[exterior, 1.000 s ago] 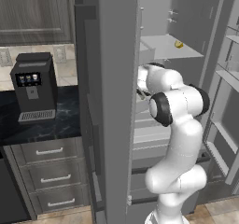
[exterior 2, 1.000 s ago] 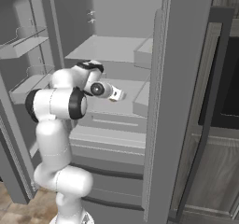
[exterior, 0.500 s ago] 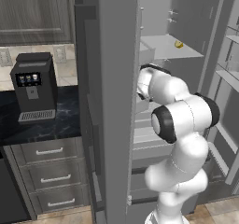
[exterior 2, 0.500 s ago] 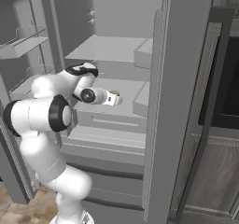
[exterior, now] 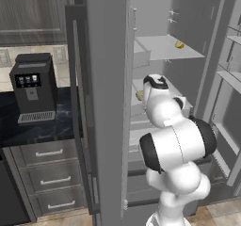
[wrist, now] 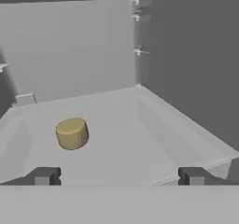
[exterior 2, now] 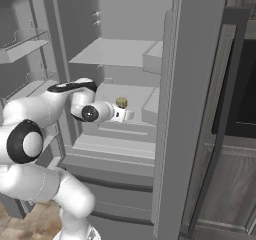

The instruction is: Move the cheese and lemon wedge from the top shelf to the second highest shelf to make space. Then, place the pitcher from the counter on the cleared top shelf.

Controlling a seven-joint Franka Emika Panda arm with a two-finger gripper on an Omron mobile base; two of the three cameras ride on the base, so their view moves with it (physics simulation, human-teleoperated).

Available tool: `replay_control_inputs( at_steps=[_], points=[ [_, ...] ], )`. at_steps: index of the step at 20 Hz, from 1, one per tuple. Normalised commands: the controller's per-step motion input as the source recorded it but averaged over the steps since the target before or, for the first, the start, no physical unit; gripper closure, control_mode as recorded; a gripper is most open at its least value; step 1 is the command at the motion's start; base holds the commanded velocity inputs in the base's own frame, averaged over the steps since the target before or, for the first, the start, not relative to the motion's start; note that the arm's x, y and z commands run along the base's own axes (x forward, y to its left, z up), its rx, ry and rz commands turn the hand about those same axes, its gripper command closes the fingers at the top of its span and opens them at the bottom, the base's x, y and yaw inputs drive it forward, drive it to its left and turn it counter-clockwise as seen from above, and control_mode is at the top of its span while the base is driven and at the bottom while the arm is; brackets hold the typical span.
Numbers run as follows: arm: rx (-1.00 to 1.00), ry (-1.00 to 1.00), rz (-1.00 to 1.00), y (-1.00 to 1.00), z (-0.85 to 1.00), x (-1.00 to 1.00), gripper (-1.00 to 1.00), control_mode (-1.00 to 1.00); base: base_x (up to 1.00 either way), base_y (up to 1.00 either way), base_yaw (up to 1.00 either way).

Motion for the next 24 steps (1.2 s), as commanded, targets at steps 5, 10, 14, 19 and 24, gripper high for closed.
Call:
replay_control_inputs(
  at_steps=[5, 10, 14, 19, 24],
  points=[
    [0.0, 0.0, 0.0, -0.43, 0.71, -0.52, -1.0, -1.0, 0.0, 0.0, 0.0],
    [0.0, 0.01, 0.02, -0.35, 0.77, -0.59, -1.0, -1.0, 0.0, 0.0, 0.0],
    [0.0, 0.04, 0.06, -0.28, 0.84, -0.47, -1.0, -1.0, 0.0, 0.0, 0.0],
    [0.0, 0.11, 0.09, -0.19, 0.96, -0.22, -1.0, -1.0, 0.0, 0.0, 0.0],
    [0.0, 0.25, 0.09, -0.02, 0.94, -0.02, -1.0, -1.0, 0.0, 0.0, 0.0]
  ],
)
